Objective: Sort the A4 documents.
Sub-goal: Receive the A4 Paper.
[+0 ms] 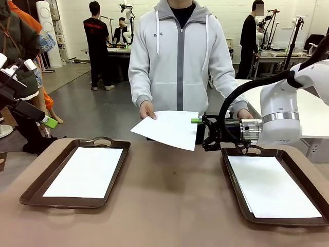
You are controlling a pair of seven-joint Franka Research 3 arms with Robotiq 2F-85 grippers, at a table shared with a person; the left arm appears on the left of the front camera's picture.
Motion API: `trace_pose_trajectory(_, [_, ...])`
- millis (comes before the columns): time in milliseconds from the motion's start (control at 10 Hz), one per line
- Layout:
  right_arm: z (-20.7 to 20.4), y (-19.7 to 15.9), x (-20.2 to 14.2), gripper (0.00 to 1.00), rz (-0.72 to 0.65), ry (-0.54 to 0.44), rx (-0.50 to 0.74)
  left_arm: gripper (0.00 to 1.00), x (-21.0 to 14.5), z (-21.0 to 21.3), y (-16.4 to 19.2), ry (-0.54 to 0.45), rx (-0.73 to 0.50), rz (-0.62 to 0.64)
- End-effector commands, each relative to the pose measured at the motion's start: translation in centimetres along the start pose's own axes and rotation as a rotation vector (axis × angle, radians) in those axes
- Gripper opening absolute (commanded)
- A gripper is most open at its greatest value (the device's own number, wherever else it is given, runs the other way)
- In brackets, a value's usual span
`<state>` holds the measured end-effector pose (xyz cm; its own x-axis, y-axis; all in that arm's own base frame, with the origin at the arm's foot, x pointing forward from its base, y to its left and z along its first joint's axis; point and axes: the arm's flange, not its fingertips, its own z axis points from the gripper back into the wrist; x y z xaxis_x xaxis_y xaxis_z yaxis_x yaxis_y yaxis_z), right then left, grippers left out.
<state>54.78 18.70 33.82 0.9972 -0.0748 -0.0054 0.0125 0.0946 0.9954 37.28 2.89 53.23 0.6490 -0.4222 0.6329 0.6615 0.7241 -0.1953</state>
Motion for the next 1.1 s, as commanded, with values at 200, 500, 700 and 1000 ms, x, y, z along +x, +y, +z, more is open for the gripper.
trace_pose_trajectory(200, [-2.26, -0.44, 0.94, 1.00, -0.043, -0.029, 0.044, 1.00, 0.00, 0.02, 0.05, -0.001, 0.000, -0.001])
trace_pose_trajectory(500, [-2.29, -0.84, 0.89, 1.00, -0.044, -0.043, 0.057, 1.00, 0.00, 0.02, 0.05, -0.001, 0.000, -0.001])
trace_pose_trajectory(700, [-1.99, -0.65, 0.72, 0.89, 0.004, -0.059, 0.045, 1.00, 0.00, 0.02, 0.05, -0.001, 0.000, -0.001])
trace_pose_trajectory(1000, [-1.84, -0.89, 0.72, 0.65, -0.014, -0.088, 0.058, 1.00, 0.00, 0.02, 0.05, -0.001, 0.000, -0.001])
